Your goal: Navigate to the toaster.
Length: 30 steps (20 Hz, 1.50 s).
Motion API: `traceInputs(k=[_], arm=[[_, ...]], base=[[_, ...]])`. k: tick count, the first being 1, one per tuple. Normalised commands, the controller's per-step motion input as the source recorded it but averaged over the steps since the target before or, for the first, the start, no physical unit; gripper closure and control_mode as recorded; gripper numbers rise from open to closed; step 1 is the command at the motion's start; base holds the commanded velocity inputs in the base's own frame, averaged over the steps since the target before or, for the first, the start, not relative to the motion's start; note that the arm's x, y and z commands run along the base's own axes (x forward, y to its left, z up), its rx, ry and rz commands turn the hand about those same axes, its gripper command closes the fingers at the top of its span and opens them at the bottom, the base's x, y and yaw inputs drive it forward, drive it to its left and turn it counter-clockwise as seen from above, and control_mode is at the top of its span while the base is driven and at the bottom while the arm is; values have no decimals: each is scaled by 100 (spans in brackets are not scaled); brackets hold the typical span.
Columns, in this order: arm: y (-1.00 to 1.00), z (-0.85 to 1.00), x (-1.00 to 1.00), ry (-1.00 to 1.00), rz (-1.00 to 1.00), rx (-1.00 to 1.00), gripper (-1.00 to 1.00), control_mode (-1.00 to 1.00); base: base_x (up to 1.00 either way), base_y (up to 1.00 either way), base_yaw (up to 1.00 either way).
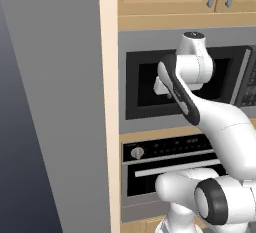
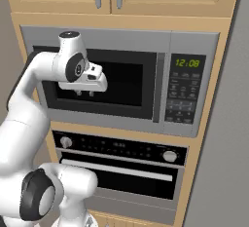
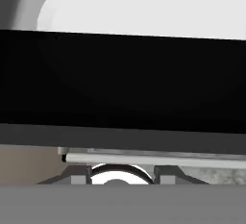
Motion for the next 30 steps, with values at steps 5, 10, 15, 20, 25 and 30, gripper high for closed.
traceInputs(k=[5,10,15,20,25,30], arm=[[-1,0,-67,-4,-4,0,-100,-100],[-4,2,-100,-16,-3,0,-100,-100],[-30,7,-100,-5,-1,1,-100,-100],[-15,0,-64,0,0,0,-100,100],[0,0,0,0,0,0,-100,100],[0,0,0,0,0,0,-100,100]], base=[[0,0,0],[0,0,0],[0,0,0],[-14,-3,0],[-83,-44,-45],[-49,-14,-84]])
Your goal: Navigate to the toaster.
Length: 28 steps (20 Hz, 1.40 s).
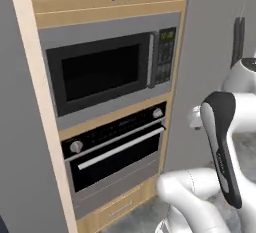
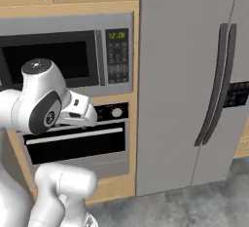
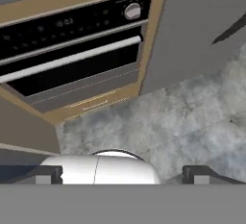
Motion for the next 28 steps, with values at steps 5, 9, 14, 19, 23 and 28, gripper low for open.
traceInputs(k=[5,9,14,19,23,28], arm=[[0,0,0,0,0,0,-100,100],[0,0,0,0,0,0,-100,100],[0,0,0,0,0,0,-100,100],[0,0,0,0,0,0,-100,100],[0,0,0,0,0,0,-100,100],[0,0,0,0,0,0,-100,100]], base=[[-35,-9,-86],[-16,-3,-84],[-3,-13,-78],[1,-6,-73],[37,-1,-60],[34,-12,-70]])
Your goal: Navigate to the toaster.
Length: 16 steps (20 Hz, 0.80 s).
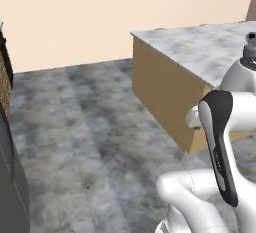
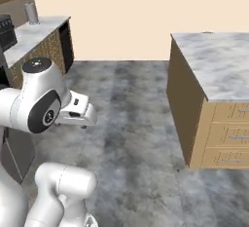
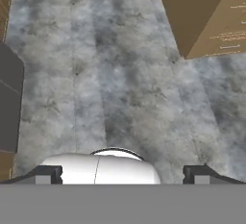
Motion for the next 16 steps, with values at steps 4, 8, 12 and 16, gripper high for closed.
traceInputs(k=[4,8,12,16], arm=[[0,0,0,0,0,0,-100,100],[0,0,0,0,0,0,-100,100],[0,0,0,0,0,0,-100,100],[0,0,0,0,0,0,-100,100]], base=[[-2,-2,-98],[-7,0,-100],[0,0,-100],[0,0,-96]])
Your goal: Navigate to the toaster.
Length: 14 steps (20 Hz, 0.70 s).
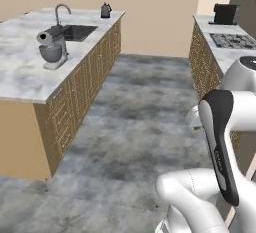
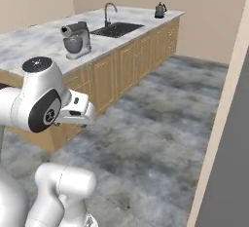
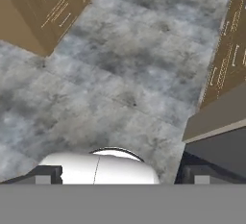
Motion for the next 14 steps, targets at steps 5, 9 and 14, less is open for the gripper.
traceInputs(k=[5,9,14], arm=[[0,0,0,0,0,0,-100,100],[0,0,0,0,0,0,-100,100],[0,0,0,0,0,0,-100,100]], base=[[33,5,-77],[62,61,-52],[85,90,-47]])
